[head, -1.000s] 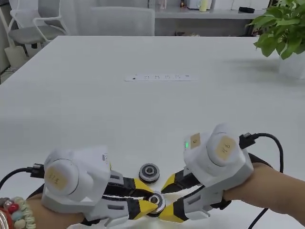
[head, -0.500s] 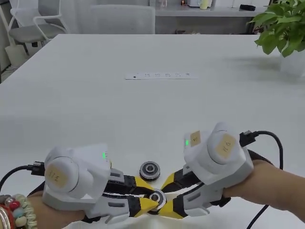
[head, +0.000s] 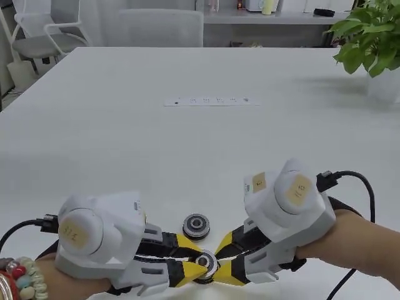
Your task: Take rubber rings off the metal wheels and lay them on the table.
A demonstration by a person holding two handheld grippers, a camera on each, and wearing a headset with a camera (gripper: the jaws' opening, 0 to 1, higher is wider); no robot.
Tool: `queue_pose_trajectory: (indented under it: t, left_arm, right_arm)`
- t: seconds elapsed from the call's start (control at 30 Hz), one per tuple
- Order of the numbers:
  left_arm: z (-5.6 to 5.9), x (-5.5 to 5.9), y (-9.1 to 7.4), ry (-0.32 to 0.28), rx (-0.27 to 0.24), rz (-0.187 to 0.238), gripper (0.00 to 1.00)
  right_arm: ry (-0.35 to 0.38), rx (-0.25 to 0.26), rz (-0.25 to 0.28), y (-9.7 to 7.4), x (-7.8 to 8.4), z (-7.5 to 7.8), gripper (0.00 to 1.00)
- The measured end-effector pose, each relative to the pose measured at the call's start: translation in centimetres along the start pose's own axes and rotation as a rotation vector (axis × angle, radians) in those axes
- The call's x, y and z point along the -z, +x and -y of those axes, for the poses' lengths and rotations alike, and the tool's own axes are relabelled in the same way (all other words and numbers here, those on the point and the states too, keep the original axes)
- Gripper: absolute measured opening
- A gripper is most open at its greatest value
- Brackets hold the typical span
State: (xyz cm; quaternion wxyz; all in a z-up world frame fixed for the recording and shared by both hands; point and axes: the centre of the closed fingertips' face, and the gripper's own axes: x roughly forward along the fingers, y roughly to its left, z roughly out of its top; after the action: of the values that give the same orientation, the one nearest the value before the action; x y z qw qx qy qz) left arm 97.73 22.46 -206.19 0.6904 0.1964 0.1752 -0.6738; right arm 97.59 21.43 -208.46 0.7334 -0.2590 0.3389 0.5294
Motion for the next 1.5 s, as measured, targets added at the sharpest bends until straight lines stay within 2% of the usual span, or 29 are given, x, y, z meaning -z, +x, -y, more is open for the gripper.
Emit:
queue_pose_trajectory:
  t: [0.03,0.07,0.27,0.4,0.43,0.5,0.8,0.97,1.17,1.2,1.23,1.3,1.4,1.47,1.5]
  left_arm:
    - [-0.01,0.0,0.0,0.0,0.0,0.0,0.08]
    - [-0.01,0.0,0.0,0.0,-0.001,0.0,0.08]
    - [-0.06,0.02,0.0,-0.002,-0.003,0.0,0.08]
    - [-0.25,0.07,-0.04,-0.006,-0.014,-0.002,0.08]
    - [-0.27,0.07,-0.04,-0.007,-0.012,-0.001,0.08]
    - [-0.29,0.09,-0.04,-0.007,-0.012,0.0,0.08]
    - [-0.18,-0.04,0.13,0.003,-0.012,-0.014,0.08]
    - [-0.15,-0.05,0.09,0.002,-0.009,-0.01,0.08]
    - [-0.14,-0.04,0.04,-0.004,-0.009,-0.006,0.08]
    - [-0.14,-0.03,0.03,-0.004,-0.009,-0.005,0.08]
    - [-0.14,-0.03,0.02,-0.005,-0.01,-0.004,0.08]
    - [-0.15,-0.02,0.01,-0.006,-0.01,-0.002,0.08]
    - [-0.14,-0.02,0.01,-0.008,-0.01,0.001,0.08]
    - [-0.14,-0.01,0.01,-0.006,-0.01,0.0,0.08]
    - [-0.13,-0.02,0.02,-0.006,-0.01,0.001,0.08]
  right_arm:
    - [0.017,-0.033,0.02,0.05,-0.31,-0.62,0.0]
    - [0.044,-0.026,0.02,0.07,-0.3,-0.57,0.0]
    - [0.027,-0.019,0.007,0.01,-0.2,-0.47,0.0]
    - [0.046,0.001,-0.019,0.2,-0.22,-0.23,0.0]
    - [0.056,-0.001,-0.023,0.21,-0.21,-0.19,0.0]
    - [0.126,-0.008,-0.026,0.17,-0.08,-0.11,0.0]
    - [0.204,-0.017,0.011,-0.55,0.22,0.27,0.0]
    - [0.188,-0.024,0.012,-0.46,-0.07,0.03,0.0]
    - [0.159,-0.009,-0.036,0.1,-0.07,-0.05,0.0]
    - [0.213,-0.002,-0.046,0.07,0.13,0.0,0.0]
    - [0.233,0.0,-0.045,0.07,0.14,0.09,0.0]
    - [0.186,0.001,-0.055,0.1,0.22,0.07,0.0]
    - [0.154,0.015,-0.083,0.27,0.38,-0.02,0.0]
    - [0.131,0.014,-0.073,0.19,0.34,-0.06,0.0]
    - [0.194,0.018,-0.073,0.1,0.4,-0.13,0.0]
